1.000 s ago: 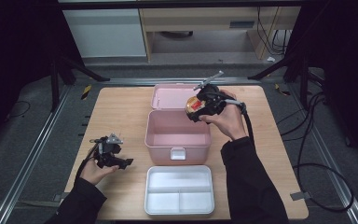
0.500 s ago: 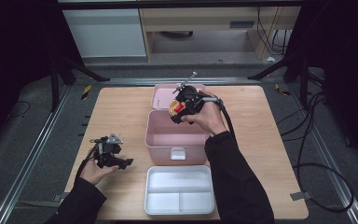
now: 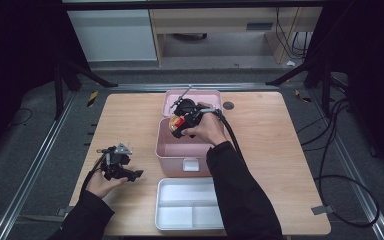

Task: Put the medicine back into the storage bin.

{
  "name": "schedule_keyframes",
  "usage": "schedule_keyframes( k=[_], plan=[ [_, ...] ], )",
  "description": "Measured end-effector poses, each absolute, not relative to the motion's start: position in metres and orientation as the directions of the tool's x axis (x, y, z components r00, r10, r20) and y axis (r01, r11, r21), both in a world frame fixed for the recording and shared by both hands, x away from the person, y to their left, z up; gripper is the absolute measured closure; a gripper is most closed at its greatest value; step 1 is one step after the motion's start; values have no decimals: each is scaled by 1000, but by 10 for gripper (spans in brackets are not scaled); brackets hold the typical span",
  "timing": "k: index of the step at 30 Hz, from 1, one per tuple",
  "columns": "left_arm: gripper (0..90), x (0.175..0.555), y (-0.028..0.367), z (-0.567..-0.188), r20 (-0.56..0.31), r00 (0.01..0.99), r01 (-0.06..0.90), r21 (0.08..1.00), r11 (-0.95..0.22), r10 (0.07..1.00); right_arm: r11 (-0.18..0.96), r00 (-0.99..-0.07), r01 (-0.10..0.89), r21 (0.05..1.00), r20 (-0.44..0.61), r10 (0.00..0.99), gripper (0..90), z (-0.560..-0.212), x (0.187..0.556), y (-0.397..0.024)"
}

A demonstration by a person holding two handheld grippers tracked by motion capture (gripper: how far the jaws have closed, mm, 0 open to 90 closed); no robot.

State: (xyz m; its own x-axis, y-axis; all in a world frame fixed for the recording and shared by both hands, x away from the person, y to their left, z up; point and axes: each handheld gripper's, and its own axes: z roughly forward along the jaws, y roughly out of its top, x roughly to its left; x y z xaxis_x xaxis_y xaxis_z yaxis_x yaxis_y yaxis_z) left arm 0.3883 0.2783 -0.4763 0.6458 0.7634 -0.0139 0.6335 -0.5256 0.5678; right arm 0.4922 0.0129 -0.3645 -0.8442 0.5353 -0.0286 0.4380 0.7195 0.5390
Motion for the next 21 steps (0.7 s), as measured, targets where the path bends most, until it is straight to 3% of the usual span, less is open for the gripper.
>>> schedule_keyframes(
  k=[21],
  plan=[
    [257,387,278,-473,-9,650,625,576,-527,760,791,-885,415,451,-3,466,205,-419,504,40]
  ],
)
